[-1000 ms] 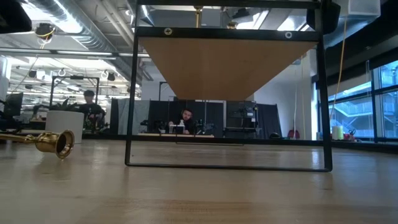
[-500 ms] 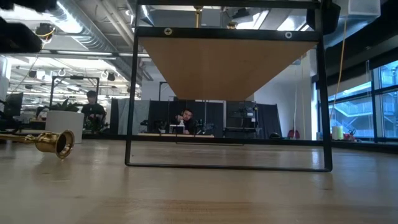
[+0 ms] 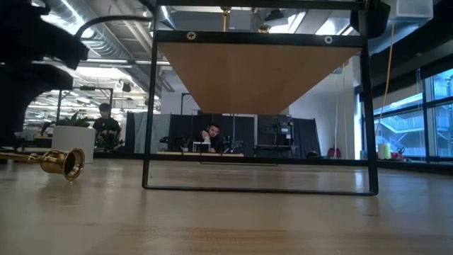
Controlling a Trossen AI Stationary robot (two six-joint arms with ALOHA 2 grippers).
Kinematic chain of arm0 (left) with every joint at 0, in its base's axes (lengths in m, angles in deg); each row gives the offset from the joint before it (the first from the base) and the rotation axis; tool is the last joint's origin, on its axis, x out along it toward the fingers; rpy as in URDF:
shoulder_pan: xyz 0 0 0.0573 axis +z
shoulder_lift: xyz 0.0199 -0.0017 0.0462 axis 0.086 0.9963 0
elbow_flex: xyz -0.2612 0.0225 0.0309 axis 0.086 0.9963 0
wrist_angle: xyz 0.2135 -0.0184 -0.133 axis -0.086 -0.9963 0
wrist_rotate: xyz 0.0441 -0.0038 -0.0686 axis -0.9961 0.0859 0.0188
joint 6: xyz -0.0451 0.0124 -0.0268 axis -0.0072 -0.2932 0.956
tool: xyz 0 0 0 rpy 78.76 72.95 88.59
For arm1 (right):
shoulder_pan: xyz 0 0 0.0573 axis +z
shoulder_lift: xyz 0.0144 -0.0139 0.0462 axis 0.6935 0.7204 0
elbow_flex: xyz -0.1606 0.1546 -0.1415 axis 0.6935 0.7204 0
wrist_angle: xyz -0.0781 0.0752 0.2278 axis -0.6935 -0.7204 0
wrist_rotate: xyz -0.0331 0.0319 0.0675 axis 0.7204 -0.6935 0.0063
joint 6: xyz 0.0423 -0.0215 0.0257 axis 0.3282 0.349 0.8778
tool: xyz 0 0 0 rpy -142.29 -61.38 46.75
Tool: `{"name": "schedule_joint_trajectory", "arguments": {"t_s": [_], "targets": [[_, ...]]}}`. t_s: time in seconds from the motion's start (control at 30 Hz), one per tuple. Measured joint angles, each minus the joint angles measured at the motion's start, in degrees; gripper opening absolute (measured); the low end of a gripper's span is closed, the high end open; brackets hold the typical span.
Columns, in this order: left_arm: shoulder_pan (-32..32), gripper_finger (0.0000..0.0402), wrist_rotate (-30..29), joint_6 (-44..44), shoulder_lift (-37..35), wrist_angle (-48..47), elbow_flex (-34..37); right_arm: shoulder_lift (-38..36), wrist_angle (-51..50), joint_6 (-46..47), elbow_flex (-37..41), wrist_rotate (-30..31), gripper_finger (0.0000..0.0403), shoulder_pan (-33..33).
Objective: Pick & Place candle stick holders
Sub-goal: Put the gold candle holder on the shelf
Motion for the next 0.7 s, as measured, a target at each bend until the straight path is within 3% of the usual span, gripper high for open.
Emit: {"name": "schedule_joint_trajectory", "arguments": {"t_s": [0.17, 0.5, 0.6, 0.7], "targets": [[-1.2, 0.0195, 1.8, 1.8, 0.1, 0.3, 1.3, 0.0, 0.0, 0.3, 0.0, 0.0, 0.0001, 0.7], [-4.5, 0.0187, 8.9, 13.2, -6.5, 9.7, 13.7, 0.0, 0.0, 0.5, 0.0, 0.0, 0.0001, 1.3], [-4.5, 0.0150, 8.4, 15.1, -7.9, 10.1, 14.1, 0.0, 0.0, 0.5, 0.0, 0.0, 0.0001, 1.3], [-4.5, 0.0076, 6.6, 16.6, -9.3, 10.3, 14.0, 0.0, 0.0, 0.5, 0.0, 0.0, 0.0001, 1.3]]}}
